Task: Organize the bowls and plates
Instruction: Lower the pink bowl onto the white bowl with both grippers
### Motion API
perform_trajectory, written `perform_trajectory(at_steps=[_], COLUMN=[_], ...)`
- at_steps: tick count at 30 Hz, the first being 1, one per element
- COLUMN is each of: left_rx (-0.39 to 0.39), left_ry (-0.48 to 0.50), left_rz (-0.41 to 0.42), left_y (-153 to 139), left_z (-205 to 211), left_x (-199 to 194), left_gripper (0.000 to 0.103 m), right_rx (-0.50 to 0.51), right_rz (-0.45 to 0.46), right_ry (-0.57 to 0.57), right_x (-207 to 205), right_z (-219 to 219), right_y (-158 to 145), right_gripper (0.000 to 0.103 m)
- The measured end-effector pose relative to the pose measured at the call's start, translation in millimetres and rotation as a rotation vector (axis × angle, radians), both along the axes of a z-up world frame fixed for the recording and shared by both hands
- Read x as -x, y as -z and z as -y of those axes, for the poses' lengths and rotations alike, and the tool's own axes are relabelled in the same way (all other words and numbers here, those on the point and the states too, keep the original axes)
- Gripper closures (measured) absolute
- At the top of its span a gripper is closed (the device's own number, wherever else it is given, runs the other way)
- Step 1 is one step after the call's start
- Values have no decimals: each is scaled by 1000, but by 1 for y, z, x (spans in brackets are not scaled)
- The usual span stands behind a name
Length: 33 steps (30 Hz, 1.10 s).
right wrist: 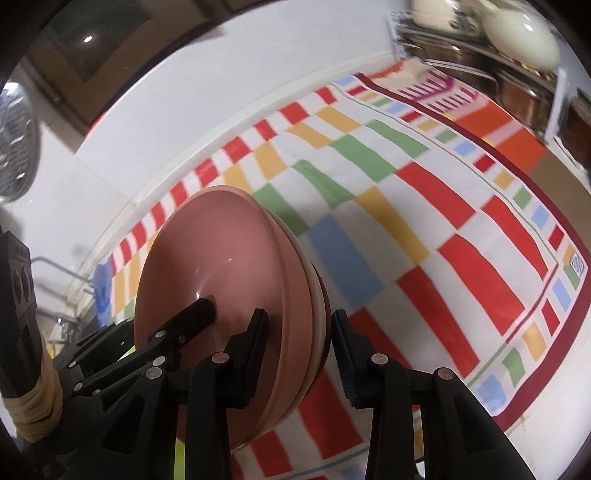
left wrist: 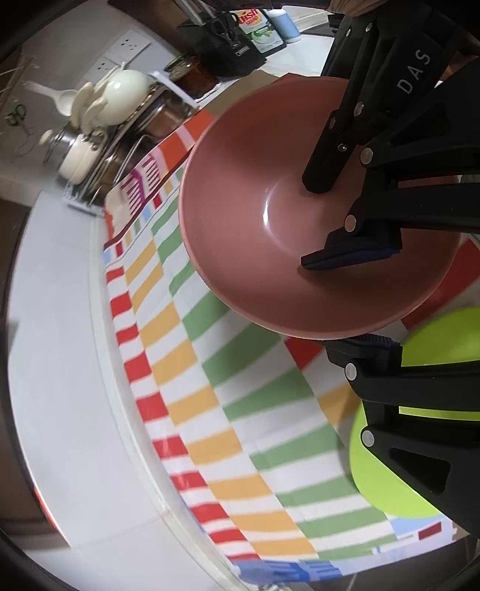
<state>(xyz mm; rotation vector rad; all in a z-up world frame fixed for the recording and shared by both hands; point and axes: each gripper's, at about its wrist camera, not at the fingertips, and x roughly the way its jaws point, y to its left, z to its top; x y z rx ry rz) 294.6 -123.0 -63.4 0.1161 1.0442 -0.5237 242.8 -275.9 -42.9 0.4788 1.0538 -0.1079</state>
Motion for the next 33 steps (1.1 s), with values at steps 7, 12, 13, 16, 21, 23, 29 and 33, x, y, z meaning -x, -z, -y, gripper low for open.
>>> perform_trajectory(at_steps=[7,12,13,16,21,23,29,33], left_rx=[5,3,1,-3,-7,-10,-24,-36], left_ry=[-99,-173,-185,-219,-286,-309,-358,-377], left_rz=[17,19,20,20,3,-7,-42,-62], left_y=[-6,-7,-7,-6,1,5,17,25], left_z=[-49,-86,-92,-109,-135,-145,-167,-177], left_x=[13,25,28,34,43,47,56,58], left_gripper=[72,72,72,72,72,72,72,72], right_rx=[-6,-11,-14,-21,-31,-33,-49,-58], right_rz=[18,20,20,16,-1,-10,-49,-71], right_ry=[-97,-167,-182,-223,-286,-308,-367,-389], right_x=[1,3,3,5,6,5,4,2], right_z=[-42,-73,-79,-95,-118,-128,-149,-159], right_y=[-7,-7,-8,-7,-2,-1,8,15], right_gripper=[66,66,66,66,66,66,66,66])
